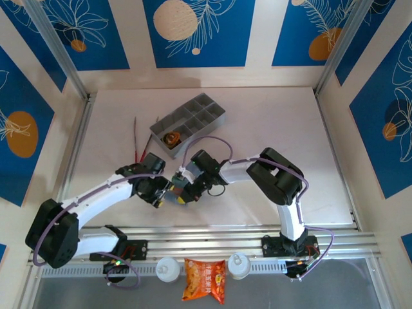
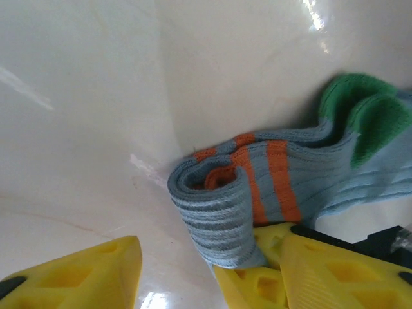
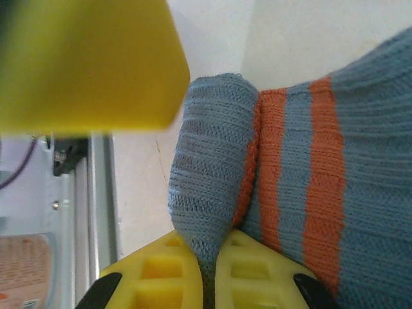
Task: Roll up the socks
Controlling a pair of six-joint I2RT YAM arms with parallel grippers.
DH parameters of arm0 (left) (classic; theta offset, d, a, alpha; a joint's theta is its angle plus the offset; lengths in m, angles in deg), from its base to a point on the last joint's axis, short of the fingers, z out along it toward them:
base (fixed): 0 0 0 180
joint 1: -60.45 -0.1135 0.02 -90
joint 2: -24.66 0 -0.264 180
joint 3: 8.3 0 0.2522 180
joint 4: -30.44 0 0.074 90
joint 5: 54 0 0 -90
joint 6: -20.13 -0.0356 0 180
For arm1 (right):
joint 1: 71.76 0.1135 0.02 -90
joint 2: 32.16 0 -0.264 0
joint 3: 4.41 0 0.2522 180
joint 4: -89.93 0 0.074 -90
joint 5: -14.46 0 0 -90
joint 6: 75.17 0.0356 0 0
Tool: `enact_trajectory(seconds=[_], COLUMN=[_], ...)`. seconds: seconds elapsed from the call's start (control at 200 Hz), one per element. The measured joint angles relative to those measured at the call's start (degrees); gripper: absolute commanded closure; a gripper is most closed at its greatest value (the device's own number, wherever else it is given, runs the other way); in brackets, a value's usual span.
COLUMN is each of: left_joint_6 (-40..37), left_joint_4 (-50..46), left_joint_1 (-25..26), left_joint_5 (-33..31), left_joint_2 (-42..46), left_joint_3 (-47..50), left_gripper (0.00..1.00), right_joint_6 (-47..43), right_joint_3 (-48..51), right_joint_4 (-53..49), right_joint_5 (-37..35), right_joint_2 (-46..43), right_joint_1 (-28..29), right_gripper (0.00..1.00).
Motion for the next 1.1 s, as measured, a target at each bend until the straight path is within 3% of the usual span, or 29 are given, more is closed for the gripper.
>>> enact_trajectory(seconds=[0.27,0.335,0.405,0.445,0.585,0.7,0.94,1.1], left_joint_6=[1.8,2.1,2.3,2.2,3.0,3.5,4.5,5.0], left_joint_4=[8.8,10.9,12.0,11.0,8.8,6.2,-2.4,-7.3], left_joint_1=[1.4,1.9,2.2,2.2,2.3,2.4,3.5,3.5], left_joint_5=[0.6,0.6,1.0,1.3,1.7,2.5,4.5,4.8], left_joint_2=[-2.5,-4.5,-7.6,-8.0,-10.1,-11.6,-15.3,-19.3], left_joint_3=[3.3,3.7,3.7,3.3,0.7,-0.9,-5.7,-10.1], left_gripper=[0.50,0.61,0.81,0.86,1.00,1.00,1.00,1.00], right_joint_6=[3.6,4.0,4.2,4.3,2.6,-0.9,-8.3,-16.4], right_joint_3=[-2.2,-2.5,-2.6,-2.7,-2.8,-0.9,11.9,16.0], right_joint_4=[-2.7,-3.3,-3.9,-4.3,-6.2,-6.8,-0.1,2.5], right_joint_5=[6.2,6.7,6.8,6.8,5.4,-3.2,-27.9,-44.2], right_joint_2=[2.6,2.9,2.9,2.9,2.0,-2.4,-16.1,-22.1], right_joint_1=[-2.1,-2.3,-2.3,-2.3,-1.5,1.5,8.4,15.9], right_gripper=[1.00,1.00,1.00,1.00,0.81,0.68,0.56,0.55])
